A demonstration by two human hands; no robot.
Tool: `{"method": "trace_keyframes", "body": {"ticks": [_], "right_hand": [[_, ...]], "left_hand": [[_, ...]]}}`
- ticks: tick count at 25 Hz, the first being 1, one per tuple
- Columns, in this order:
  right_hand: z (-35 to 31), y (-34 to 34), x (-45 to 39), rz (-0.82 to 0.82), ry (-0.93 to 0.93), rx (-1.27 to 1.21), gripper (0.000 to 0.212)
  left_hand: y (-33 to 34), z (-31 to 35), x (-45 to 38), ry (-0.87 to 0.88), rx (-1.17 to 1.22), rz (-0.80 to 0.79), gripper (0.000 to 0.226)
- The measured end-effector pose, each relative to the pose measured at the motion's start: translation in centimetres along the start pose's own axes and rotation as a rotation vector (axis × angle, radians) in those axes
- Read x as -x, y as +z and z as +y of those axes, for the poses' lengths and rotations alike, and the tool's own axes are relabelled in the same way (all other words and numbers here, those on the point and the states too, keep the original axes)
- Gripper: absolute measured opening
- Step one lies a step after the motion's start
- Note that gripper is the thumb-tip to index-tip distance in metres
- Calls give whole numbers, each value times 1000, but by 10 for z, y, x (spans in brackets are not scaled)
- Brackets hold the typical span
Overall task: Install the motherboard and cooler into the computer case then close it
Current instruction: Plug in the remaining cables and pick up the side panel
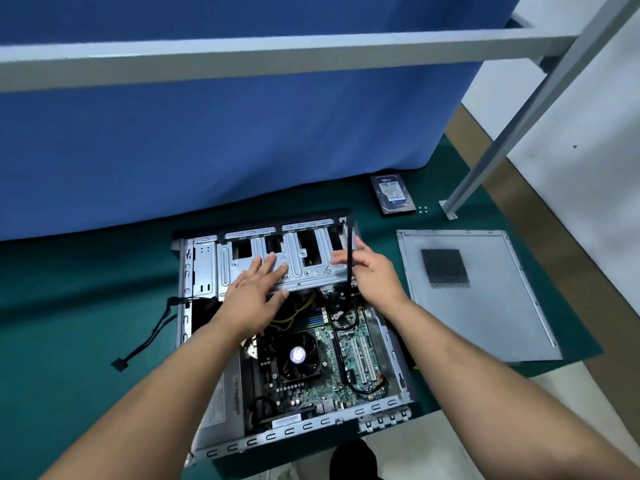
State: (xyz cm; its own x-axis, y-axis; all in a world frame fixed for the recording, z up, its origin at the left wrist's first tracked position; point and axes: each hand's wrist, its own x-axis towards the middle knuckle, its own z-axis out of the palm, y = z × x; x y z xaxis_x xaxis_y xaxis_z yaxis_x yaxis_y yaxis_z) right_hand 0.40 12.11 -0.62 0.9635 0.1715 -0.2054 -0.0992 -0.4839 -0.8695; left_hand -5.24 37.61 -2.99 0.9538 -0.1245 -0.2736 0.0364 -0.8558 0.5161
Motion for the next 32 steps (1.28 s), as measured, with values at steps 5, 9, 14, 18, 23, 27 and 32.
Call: {"method": "trace_keyframes", "body": {"ticks": [5,9,14,18,23,27,32], "right_hand": [[-7,-26,-4,-99,-33,181,47],[6,-70,-36,-60,-28,316,32],[56,-113,-126,-105,220,622,48],[80,-127,-219,-54,330,790,69],[107,-113,-282,50,479,728,95],[115,-85,-276,191,482,816,93],[101,-68,-240,70,468,906,98]], "left_hand": [[-14,14,-14,-38,-108,191,37],[-24,37,-66,-58,-148,331,44],[-6,39,-120,-203,-249,360,50],[12,33,-127,-195,-344,496,47],[16,29,-131,-197,-375,551,41],[16,28,-129,-181,-386,574,40],[15,28,-129,-191,-354,572,43]]}}
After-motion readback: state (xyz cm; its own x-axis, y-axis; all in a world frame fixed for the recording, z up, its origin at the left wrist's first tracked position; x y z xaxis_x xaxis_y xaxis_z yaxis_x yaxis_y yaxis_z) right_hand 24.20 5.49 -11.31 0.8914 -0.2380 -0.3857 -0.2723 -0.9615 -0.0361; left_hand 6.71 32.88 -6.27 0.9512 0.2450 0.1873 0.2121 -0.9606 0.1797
